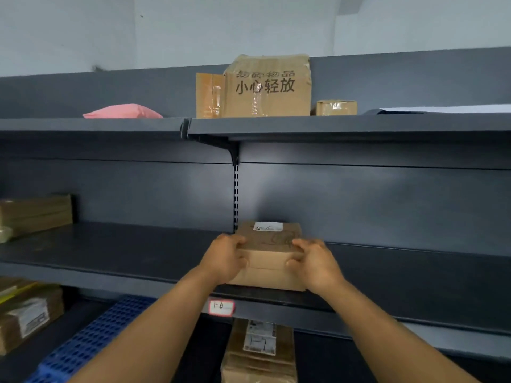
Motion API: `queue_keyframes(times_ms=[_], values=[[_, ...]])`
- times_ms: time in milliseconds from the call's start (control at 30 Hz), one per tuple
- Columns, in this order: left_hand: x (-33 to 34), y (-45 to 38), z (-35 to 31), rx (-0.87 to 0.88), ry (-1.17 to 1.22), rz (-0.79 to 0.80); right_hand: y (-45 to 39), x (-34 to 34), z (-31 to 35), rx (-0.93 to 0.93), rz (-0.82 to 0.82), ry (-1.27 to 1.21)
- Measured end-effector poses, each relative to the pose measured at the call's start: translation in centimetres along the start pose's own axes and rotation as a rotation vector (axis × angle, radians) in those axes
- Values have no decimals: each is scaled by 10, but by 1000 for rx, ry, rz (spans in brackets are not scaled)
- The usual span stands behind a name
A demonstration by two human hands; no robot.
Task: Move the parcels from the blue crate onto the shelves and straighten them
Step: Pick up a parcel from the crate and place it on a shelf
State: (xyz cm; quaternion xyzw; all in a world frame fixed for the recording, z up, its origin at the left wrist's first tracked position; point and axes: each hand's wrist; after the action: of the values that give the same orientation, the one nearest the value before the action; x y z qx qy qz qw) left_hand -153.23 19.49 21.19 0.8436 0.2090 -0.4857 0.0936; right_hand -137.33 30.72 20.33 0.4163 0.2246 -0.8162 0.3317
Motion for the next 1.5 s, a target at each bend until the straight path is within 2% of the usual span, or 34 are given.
queue_keyframes(times_ms=[300, 367, 500, 733, 1100, 1267, 1500], values=[[-6, -36, 11, 23, -219, 92, -32, 6, 10, 81, 26, 61], [-5, -36, 7, 39, -290, 73, -30, 6, 9, 89, 45, 94], [1, -29, -12, 157, -388, -21, -13, 3, 5, 69, -7, 169], [39, -12, -61, 358, -414, 15, 39, -9, -28, 174, -71, 369], [127, 35, -166, 618, -437, 191, 179, -44, -108, 441, -132, 379], [180, 87, -231, 730, -395, 283, 267, -64, -150, 570, -180, 381], [254, 177, -318, 846, -328, 334, 403, -88, -203, 729, -233, 360]])
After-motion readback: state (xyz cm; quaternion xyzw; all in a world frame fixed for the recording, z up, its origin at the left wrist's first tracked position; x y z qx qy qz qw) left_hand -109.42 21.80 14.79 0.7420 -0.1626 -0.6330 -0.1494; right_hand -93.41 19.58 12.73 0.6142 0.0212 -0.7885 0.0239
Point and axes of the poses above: each hand's wrist, its own y-axis away from the middle knuckle, its own x-axis out of the palm, z = x × y, and after that the axes turned 14 degrees about z, right-handed
